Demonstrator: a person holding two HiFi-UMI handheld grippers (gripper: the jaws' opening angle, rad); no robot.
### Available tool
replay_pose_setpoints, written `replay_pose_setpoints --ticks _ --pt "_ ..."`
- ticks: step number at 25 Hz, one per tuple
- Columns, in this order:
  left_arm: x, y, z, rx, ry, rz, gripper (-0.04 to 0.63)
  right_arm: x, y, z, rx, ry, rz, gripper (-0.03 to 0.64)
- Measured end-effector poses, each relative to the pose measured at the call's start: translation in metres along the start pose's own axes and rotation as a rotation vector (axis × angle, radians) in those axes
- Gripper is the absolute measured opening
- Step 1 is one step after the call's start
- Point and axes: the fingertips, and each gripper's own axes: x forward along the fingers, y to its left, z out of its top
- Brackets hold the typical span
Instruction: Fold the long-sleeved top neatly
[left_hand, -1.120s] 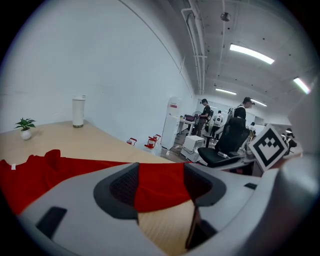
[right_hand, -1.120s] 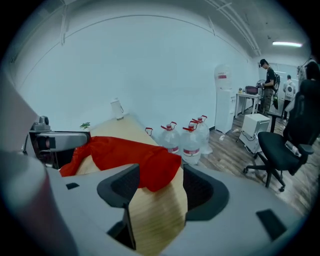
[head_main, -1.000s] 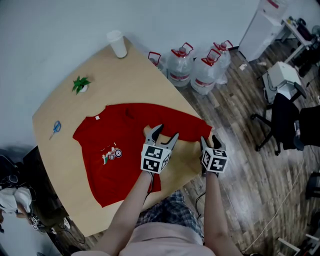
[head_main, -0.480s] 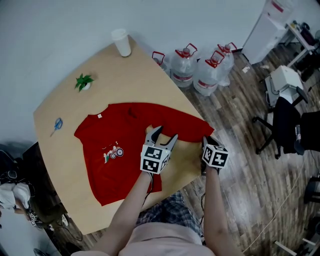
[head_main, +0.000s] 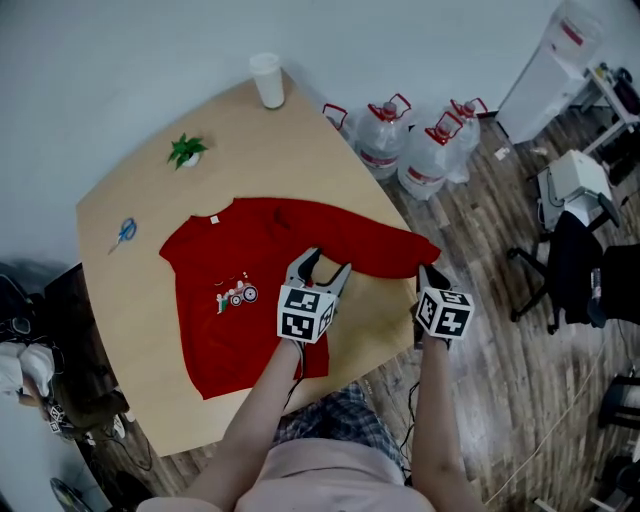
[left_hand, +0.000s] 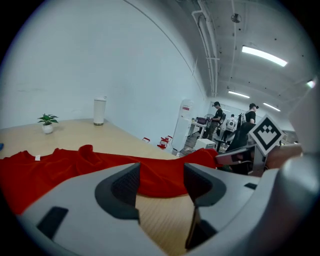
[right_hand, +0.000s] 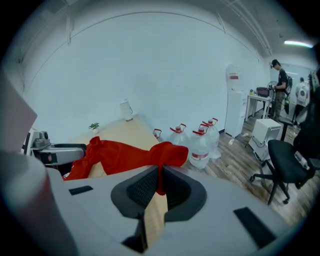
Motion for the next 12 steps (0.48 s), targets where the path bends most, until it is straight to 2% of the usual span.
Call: replay_pose_setpoints --ticks 12 --pt "-0.068 0.075 0.024 -0.063 -0.094 0.175 0.268 -0.012 0.093 0.102 -0.151 -0.157 0.161 0.032"
